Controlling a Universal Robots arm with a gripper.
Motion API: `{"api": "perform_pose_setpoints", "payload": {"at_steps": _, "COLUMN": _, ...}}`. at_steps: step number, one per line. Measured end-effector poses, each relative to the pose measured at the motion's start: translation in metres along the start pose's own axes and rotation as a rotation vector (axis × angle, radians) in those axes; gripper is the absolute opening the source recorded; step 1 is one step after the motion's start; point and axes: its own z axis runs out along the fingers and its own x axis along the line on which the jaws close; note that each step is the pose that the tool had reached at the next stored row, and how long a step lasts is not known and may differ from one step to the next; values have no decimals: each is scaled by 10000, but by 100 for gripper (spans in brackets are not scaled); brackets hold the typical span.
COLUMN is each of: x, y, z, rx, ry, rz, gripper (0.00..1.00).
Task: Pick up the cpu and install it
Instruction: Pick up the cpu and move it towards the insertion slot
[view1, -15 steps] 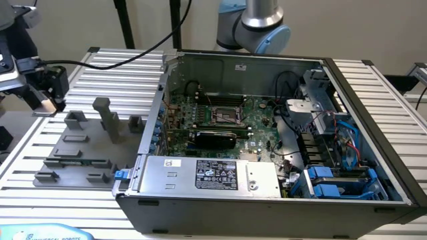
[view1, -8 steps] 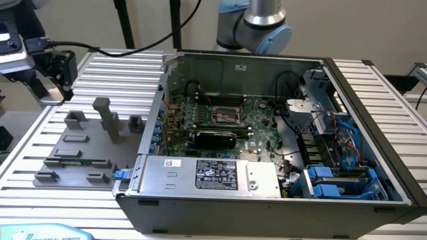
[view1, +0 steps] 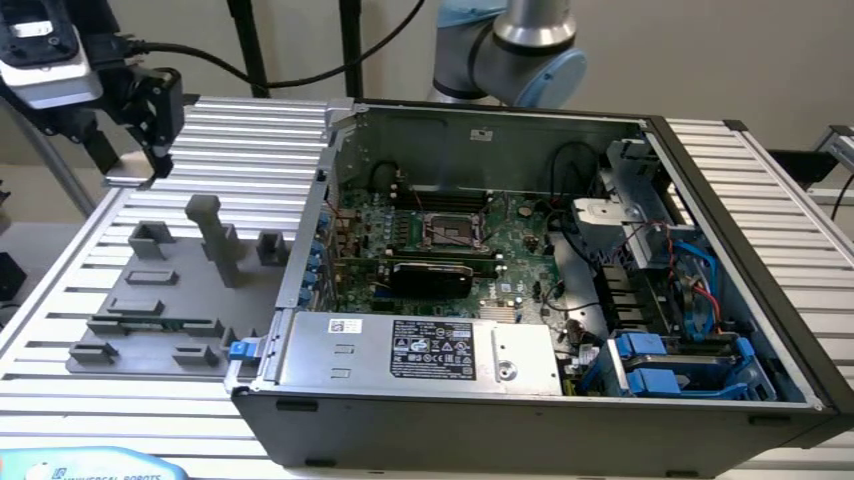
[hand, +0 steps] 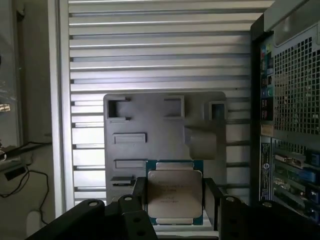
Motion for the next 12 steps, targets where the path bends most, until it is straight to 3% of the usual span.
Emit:
{"api": "perform_pose_setpoints", "payload": {"at_steps": 6, "x": -274, "y": 15, "z": -138, "rx": -120, "ry": 13, "rz": 0, "gripper": 55}}
{"api": "perform_pose_setpoints", "payload": {"at_steps": 12, "x": -548, "y": 27, "z": -216, "rx": -262, "ry": 23, "rz": 2, "gripper": 55}}
